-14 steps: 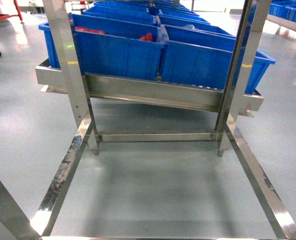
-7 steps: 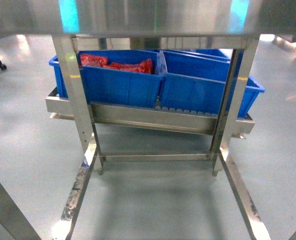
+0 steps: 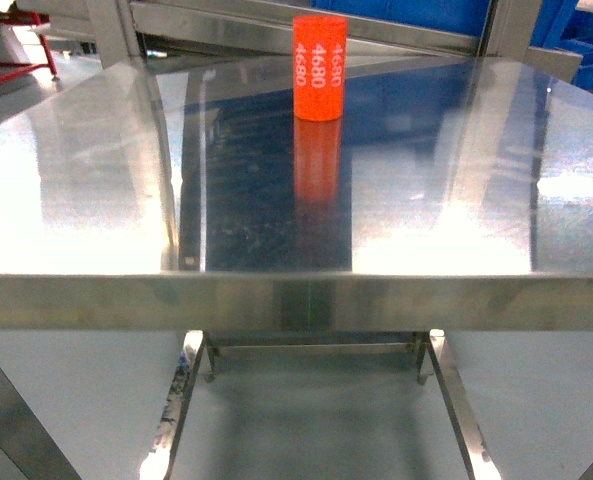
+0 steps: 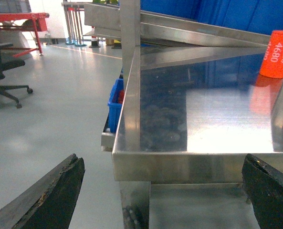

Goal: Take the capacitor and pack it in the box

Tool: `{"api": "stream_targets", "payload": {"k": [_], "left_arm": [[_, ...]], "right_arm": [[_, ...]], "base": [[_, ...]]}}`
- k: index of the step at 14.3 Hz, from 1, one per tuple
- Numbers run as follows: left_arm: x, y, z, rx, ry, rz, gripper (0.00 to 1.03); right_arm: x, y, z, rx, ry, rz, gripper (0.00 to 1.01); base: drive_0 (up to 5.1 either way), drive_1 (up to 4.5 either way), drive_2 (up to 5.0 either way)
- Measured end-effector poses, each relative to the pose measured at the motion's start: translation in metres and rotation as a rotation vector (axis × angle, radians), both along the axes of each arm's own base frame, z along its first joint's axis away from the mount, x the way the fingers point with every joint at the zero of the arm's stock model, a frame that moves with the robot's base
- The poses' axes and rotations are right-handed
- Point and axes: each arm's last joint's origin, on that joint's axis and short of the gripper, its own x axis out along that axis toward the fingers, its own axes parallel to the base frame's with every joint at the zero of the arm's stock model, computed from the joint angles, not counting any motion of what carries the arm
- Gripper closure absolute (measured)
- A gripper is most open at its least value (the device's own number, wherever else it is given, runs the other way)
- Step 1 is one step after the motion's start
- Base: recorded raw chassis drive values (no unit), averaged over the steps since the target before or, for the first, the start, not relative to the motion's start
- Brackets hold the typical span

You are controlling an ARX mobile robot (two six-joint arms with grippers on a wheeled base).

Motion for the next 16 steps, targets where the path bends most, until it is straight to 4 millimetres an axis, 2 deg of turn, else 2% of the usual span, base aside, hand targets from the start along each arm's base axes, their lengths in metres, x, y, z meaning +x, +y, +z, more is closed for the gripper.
{"api": "stream_targets", "payload": {"k": [16], "left_arm": [[0.0000, 0.0000, 0.0001, -0.001, 0.000, 0.000, 0.05]], "right_arm": [[0.0000, 0.0000, 0.0000, 0.000, 0.000, 0.000, 0.03]], "base": [[0.0, 0.00, 0.0]]}}
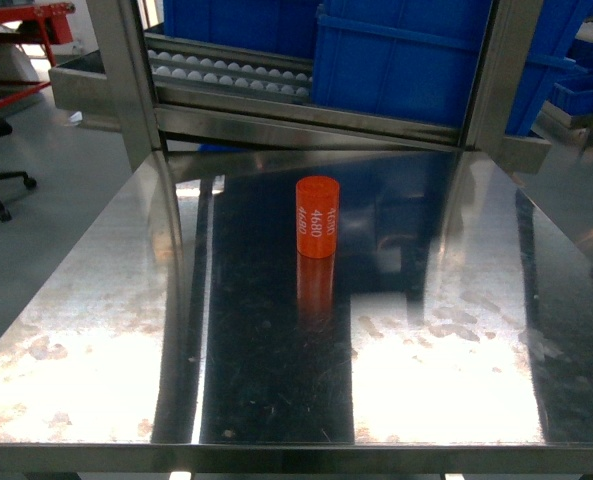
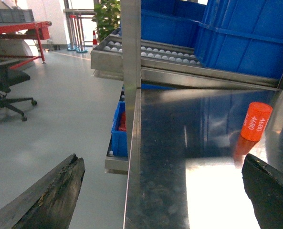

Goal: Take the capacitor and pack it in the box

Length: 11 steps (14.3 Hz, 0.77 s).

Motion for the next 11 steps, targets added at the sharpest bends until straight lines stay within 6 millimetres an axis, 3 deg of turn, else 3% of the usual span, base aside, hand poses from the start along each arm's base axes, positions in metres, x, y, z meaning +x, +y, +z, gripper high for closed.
{"api": "stream_targets", "payload": {"k": [11], "left_arm": [[0.0002, -0.0005, -0.0014, -0.009, 0.019, 0.017, 0.05]], "right_arm": [[0.0000, 0.0000, 0.0000, 0.000, 0.000, 0.000, 0.03]], "base": [[0.0, 0.00, 0.0]]}}
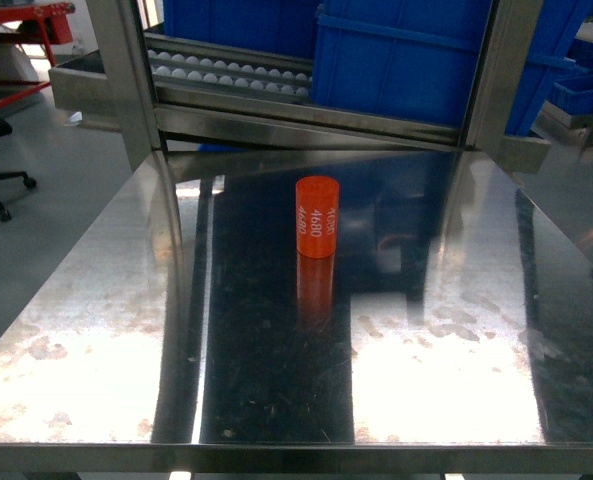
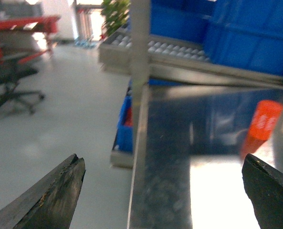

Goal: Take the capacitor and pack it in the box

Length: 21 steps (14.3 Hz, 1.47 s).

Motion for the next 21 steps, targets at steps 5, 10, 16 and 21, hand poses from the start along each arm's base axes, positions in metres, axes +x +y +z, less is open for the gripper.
{"api": "stream_targets", "payload": {"k": [5, 10, 16, 21], "left_arm": [[0.094, -0.025, 0.028, -0.105, -0.049, 0.015, 0.05], [0.242, -0.112, 0.023, -0.079, 0.061, -0.287, 0.05], [0.299, -0.169, -0.014, -0.043, 0.109, -0.427, 0.05], [0.314, -0.182, -0.058, -0.002, 0.181, -0.465, 0.05]], "right_arm": [[0.000, 0.000, 0.000, 0.000, 0.000, 0.000, 0.03], [0.000, 0.000, 0.000, 0.000, 0.000, 0.000, 0.03], [0.000, 0.000, 0.000, 0.000, 0.000, 0.000, 0.03], [0.000, 0.000, 0.000, 0.000, 0.000, 0.000, 0.03]], "base": [[0.0, 0.00, 0.0], [0.0, 0.00, 0.0], [0.0, 0.00, 0.0], [0.0, 0.00, 0.0]]}}
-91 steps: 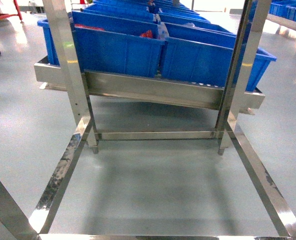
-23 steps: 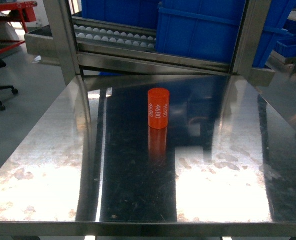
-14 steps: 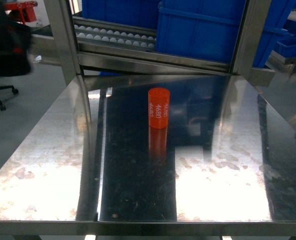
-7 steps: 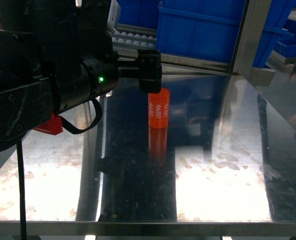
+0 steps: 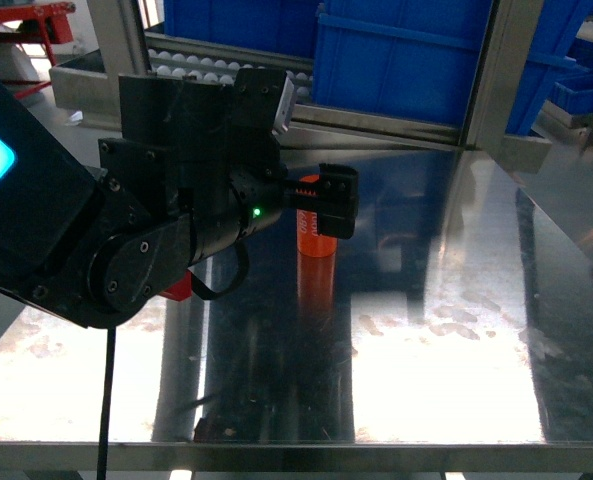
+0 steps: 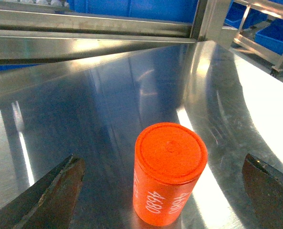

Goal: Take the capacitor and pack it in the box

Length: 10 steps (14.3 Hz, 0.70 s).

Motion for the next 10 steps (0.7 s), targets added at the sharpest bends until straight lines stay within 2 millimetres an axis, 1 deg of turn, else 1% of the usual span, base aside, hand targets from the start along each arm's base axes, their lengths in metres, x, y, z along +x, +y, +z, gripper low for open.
{"api": "stream_targets", "payload": {"k": [1, 4, 6, 9, 10], "left_arm": [[0.005, -0.002, -0.007, 0.004, 0.004, 0.000, 0.05], [0.031, -0.006, -0.039, 0.013, 0.023, -0.001, 0.05], [0.045, -0.011, -0.052, 0.017, 0.004, -0.023, 0.05], [0.060, -0.022, -0.053, 0.009, -0.020, -0.034, 0.05], [0.065, -0.024, -0.055, 0.007, -0.027, -0.033, 0.07]], "right_arm": [[0.000, 0.000, 0.000, 0.000, 0.000, 0.000, 0.03], [0.000, 0.000, 0.000, 0.000, 0.000, 0.000, 0.03], [0.000, 0.000, 0.000, 0.000, 0.000, 0.000, 0.03], [0.000, 0.000, 0.000, 0.000, 0.000, 0.000, 0.03], [0.000, 0.000, 0.000, 0.000, 0.000, 0.000, 0.03]], "base": [[0.0, 0.00, 0.0], [0.0, 0.00, 0.0], [0.0, 0.00, 0.0], [0.0, 0.00, 0.0], [0.0, 0.00, 0.0]]}}
